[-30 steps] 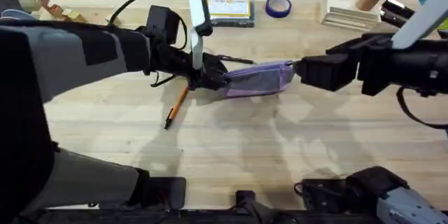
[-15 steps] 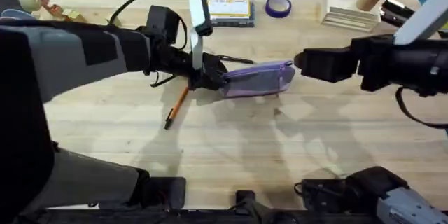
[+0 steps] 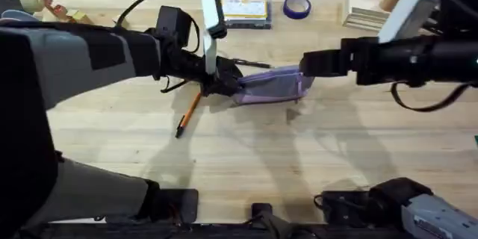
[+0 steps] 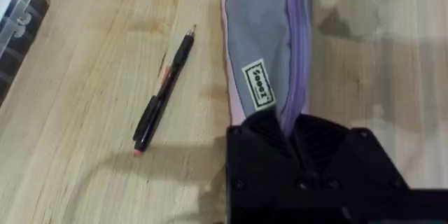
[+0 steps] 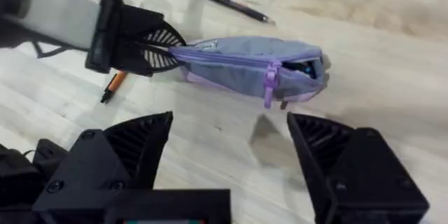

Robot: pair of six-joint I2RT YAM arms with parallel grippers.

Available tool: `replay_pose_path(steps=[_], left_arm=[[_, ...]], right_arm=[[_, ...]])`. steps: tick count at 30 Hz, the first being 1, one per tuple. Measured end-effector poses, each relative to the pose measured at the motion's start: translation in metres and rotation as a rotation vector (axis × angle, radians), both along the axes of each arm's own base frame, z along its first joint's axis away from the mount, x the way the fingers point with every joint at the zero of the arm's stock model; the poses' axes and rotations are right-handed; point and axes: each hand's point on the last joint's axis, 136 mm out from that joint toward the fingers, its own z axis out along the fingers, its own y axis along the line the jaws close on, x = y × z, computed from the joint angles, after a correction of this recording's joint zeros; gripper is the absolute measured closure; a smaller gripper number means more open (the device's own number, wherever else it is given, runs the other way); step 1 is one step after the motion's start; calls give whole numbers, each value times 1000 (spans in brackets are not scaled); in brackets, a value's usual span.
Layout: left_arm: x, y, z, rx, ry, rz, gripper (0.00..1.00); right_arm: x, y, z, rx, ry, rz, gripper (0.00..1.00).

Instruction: Unzip the bag, pick up the pens from the table one at a time and place them inside, then zip the bag closed.

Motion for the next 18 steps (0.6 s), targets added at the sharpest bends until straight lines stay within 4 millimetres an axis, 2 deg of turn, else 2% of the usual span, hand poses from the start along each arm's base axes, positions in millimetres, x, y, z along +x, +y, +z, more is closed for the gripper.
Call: replay_pose_path(steps=[6,8,18], left_arm=[[0,0,0,0,0,0,958],[0,0,0,0,0,0,958],[0,0,0,0,0,0,958]], right_arm=[[5,-3,-23,-31,101,-74,3],[5,2,-32,-56,132,-69,3],[15,3,-56,-117,189,-92,3]])
